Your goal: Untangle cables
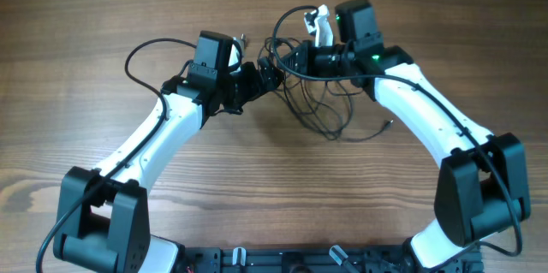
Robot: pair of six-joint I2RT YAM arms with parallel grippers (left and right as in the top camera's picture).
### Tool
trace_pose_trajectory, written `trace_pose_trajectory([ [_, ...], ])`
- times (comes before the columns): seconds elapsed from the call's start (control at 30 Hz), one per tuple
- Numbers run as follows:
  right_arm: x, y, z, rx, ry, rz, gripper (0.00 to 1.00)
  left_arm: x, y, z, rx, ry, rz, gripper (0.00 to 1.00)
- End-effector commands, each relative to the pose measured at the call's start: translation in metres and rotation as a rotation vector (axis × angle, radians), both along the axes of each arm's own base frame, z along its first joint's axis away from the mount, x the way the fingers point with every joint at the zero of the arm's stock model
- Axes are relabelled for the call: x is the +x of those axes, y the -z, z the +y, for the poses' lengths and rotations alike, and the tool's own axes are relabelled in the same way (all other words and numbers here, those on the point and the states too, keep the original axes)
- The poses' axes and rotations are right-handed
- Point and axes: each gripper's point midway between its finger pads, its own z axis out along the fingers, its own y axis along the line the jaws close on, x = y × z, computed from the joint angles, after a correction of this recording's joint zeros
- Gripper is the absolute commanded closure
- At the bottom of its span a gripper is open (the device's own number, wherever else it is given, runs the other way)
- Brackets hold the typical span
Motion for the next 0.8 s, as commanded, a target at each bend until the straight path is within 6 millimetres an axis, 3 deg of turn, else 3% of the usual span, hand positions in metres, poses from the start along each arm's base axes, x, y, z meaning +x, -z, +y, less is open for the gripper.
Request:
trace_pose_trajectory([
  [0.0,-0.018,-0.044,0.008,0.212,-0.157,0.004,0.95,0.005,-0.004,-0.006,-0.025,0.01,-0.018,0.0],
  [0.1,-0.019,-0.046,0.008,0.225,-0.157,0.028,0.95,0.009,-0.009,-0.01,-0.046,0.015,-0.041,0.02],
  [0.13,-0.019,-0.046,0.008,0.226,-0.157,0.028,0.96,0.009,-0.009,-0.01,-0.044,0.015,-0.041,0.14],
  [0.17,-0.016,-0.05,0.005,0.241,-0.15,0.022,0.96,0.008,-0.004,-0.008,-0.032,0.01,-0.027,0.53],
  [0.23,-0.009,-0.058,-0.002,0.271,-0.143,0.002,0.95,0.006,0.005,-0.003,-0.002,-0.006,-0.001,0.93],
  [0.3,0.002,-0.064,-0.016,0.297,-0.108,0.002,0.95,0.006,0.015,0.003,0.038,-0.024,0.016,0.96],
  [0.4,0.03,-0.062,-0.056,0.274,0.004,-0.046,0.95,0.011,0.028,0.023,0.127,-0.089,0.029,0.96],
  [0.43,0.049,-0.056,-0.085,0.234,0.109,-0.066,0.95,0.013,0.034,0.042,0.18,-0.14,0.043,0.96],
  [0.5,0.069,-0.054,-0.124,0.197,0.23,-0.09,0.95,0.014,0.041,0.072,0.23,-0.214,0.081,0.96],
  [0.57,0.084,-0.057,-0.174,0.167,0.363,-0.12,0.95,0.012,0.049,0.117,0.267,-0.32,0.152,0.96],
  [0.67,0.092,-0.069,-0.239,0.136,0.52,-0.169,0.95,0.009,0.054,0.173,0.28,-0.434,0.209,0.96],
  [0.7,0.092,-0.077,-0.266,0.124,0.585,-0.193,0.95,0.009,0.054,0.191,0.284,-0.462,0.214,0.96],
  [0.77,0.085,-0.094,-0.302,0.115,0.66,-0.238,0.95,0.006,0.055,0.221,0.297,-0.504,0.217,0.96],
])
